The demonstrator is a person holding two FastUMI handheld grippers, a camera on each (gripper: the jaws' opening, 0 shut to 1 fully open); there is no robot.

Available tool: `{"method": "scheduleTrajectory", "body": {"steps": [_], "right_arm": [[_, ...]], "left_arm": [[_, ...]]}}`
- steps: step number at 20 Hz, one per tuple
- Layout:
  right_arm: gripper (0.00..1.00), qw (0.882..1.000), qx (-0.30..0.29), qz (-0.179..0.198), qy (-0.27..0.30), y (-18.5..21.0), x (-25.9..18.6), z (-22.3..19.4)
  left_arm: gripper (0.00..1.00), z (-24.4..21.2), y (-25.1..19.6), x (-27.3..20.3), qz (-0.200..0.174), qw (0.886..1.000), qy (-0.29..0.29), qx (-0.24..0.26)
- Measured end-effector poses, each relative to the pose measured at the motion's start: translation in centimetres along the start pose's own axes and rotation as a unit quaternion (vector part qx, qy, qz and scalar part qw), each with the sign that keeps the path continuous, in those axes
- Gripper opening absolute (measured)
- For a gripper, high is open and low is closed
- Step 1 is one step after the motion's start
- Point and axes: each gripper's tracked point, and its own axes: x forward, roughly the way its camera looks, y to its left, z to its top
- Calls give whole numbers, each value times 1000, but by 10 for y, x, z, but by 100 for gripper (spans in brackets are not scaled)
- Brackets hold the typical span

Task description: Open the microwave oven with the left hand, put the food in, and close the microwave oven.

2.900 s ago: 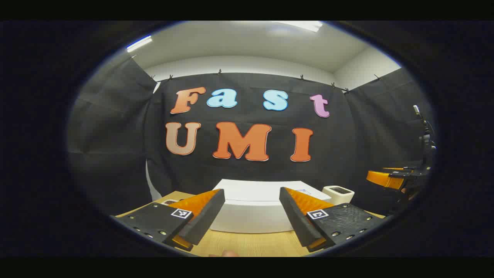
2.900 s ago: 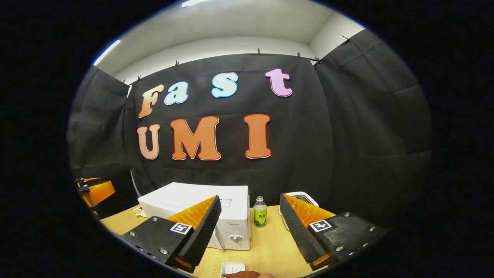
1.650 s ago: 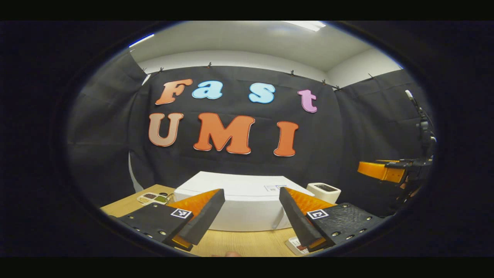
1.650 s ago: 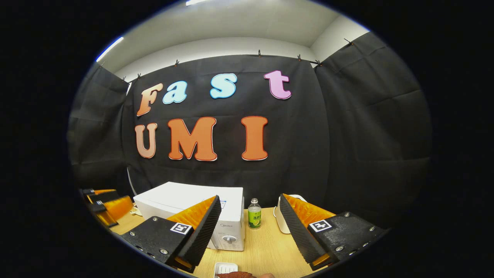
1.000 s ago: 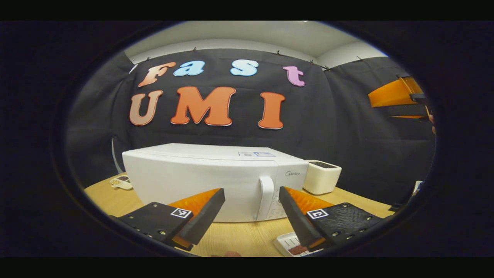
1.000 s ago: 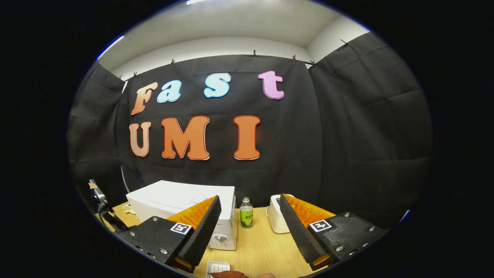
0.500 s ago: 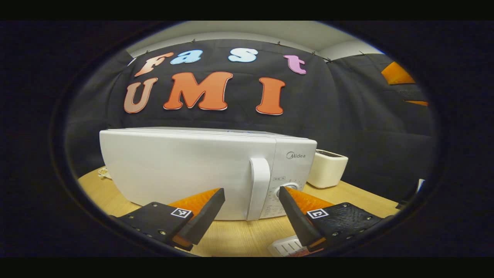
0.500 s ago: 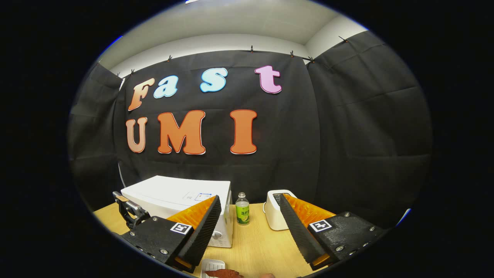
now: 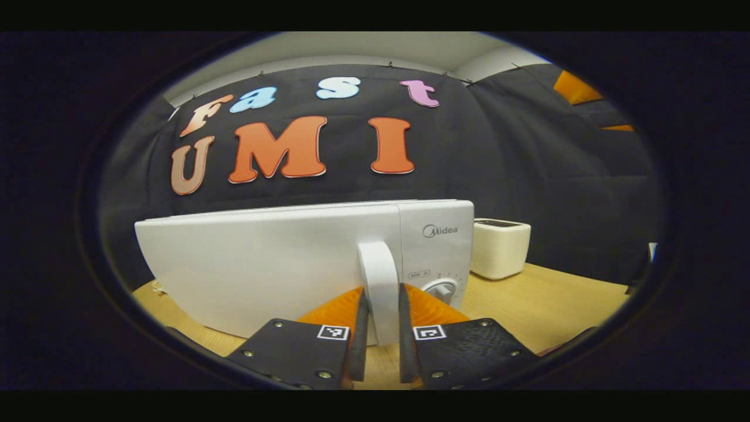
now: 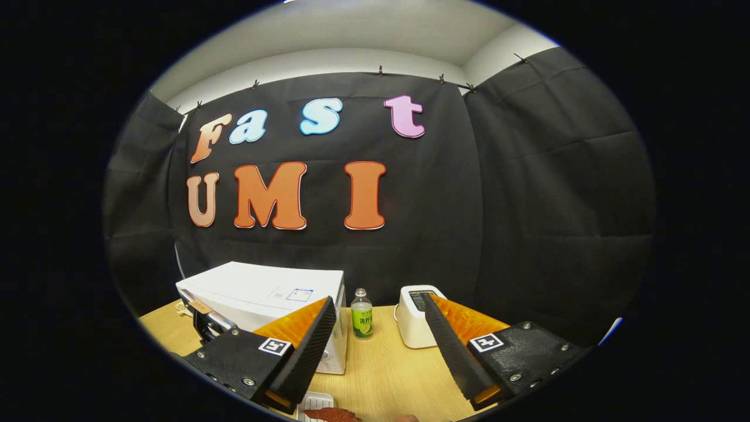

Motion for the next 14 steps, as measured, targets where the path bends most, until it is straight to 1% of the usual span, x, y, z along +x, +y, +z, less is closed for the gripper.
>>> {"method": "scheduleTrajectory", "body": {"steps": [1,2,4,5,7,8,9,14], "right_arm": [[95,1000,1,0,1,0,0,-2],[95,1000,2,0,2,1,0,-2],[95,1000,-3,3,2,3,1,-5],[95,1000,-6,4,3,3,1,-6],[95,1000,-6,8,5,6,2,-8],[95,1000,-4,13,6,10,2,-9],[95,1000,-3,16,8,13,2,-11],[95,1000,2,25,10,21,-4,-14]], "left_arm": [[11,-1,1,-3,-4,1000,-4,-14],[17,-5,1,-4,-11,1000,3,-20],[16,-6,1,-12,-14,1000,12,-23],[13,-4,-3,-22,-14,999,3,-31],[12,-3,-2,-39,-29,999,0,-31],[19,-2,-2,-48,-41,999,-1,-34],[12,-5,-3,-57,-52,998,4,-37],[12,-7,6,-113,-91,995,8,-30]]}}
